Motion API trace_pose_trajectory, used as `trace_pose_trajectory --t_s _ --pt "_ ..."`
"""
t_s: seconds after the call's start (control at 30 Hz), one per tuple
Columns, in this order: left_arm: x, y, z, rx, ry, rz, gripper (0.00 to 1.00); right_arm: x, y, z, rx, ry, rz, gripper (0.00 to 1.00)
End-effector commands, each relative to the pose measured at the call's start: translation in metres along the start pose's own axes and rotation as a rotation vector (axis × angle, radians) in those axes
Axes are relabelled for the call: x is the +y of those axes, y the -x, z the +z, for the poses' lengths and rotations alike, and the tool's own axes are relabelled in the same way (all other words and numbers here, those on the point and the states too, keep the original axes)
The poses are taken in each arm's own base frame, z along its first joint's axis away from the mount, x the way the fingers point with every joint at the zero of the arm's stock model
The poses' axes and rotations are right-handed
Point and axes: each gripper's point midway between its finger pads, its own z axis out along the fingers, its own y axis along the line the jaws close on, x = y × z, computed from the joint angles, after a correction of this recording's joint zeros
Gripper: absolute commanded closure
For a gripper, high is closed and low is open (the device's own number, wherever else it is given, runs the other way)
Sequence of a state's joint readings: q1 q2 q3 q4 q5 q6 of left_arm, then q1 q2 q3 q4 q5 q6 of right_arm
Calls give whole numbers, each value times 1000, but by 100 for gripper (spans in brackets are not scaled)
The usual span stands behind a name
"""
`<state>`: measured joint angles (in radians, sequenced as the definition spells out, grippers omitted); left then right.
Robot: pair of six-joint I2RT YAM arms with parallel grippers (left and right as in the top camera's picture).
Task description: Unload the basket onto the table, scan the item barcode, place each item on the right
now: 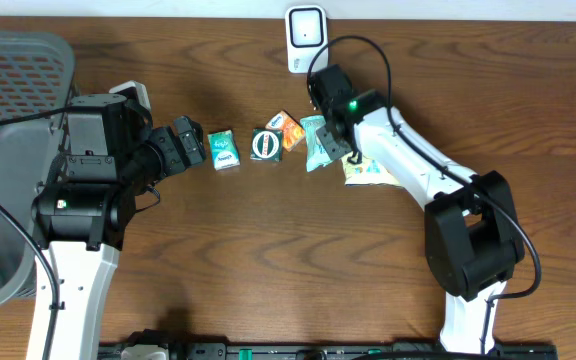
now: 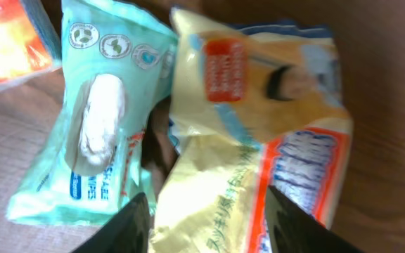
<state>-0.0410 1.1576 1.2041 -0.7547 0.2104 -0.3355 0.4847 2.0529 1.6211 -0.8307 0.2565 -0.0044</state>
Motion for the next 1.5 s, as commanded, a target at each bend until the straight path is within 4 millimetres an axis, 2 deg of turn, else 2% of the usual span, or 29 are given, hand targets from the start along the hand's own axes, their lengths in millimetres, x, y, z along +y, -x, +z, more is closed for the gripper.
trace_pose_trajectory --t_s 0.0,0.07,0.13,0.23,0.37,0.63,0.73,0.8,0.83,0.87,0.9,1.0,1.1,1.2,1.33,1.37,1.47 --pt "-1 6 -4 -18 2 17 2 -25 26 -24 -58 -7 90 47" --pt "-1 6 -4 -18 2 17 2 -40 31 -31 -64 -14 123 33" --pt "-1 6 -4 -18 2 17 2 -54 31 -31 -62 -23 149 24" --pt "-1 6 -4 -18 2 17 2 -66 20 -21 -23 -1 181 20" --pt "-1 6 -4 -18 2 17 2 -59 -3 1 46 110 213 18" --pt "-1 6 -4 -18 2 17 2 -36 -40 51 103 190 224 22" --pt "-1 6 -4 -18 2 17 2 -29 -50 65 105 193 220 41" --pt "-1 6 -4 -18 2 17 2 -27 -53 69 106 192 234 66" --pt "-1 6 -4 -18 2 17 2 -27 -54 69 108 192 243 85" --pt "-1 6 -4 -18 2 17 2 -27 -53 69 107 191 258 99" --pt "-1 6 -4 -18 2 17 2 -28 -52 68 104 190 270 99" --pt "-1 6 -4 -18 2 17 2 -34 -37 59 71 182 282 99" --pt "-1 6 -4 -18 2 17 2 -53 -12 38 8 143 312 99" --pt "-1 6 -4 -18 2 17 2 -77 27 4 -119 92 336 99" --pt "-1 6 -4 -18 2 17 2 -98 76 -34 -307 66 362 99" --pt "-1 6 -4 -18 2 17 2 -105 97 -48 -391 64 373 99" --pt "-1 6 -4 -18 2 17 2 -108 128 -63 -532 84 380 99"
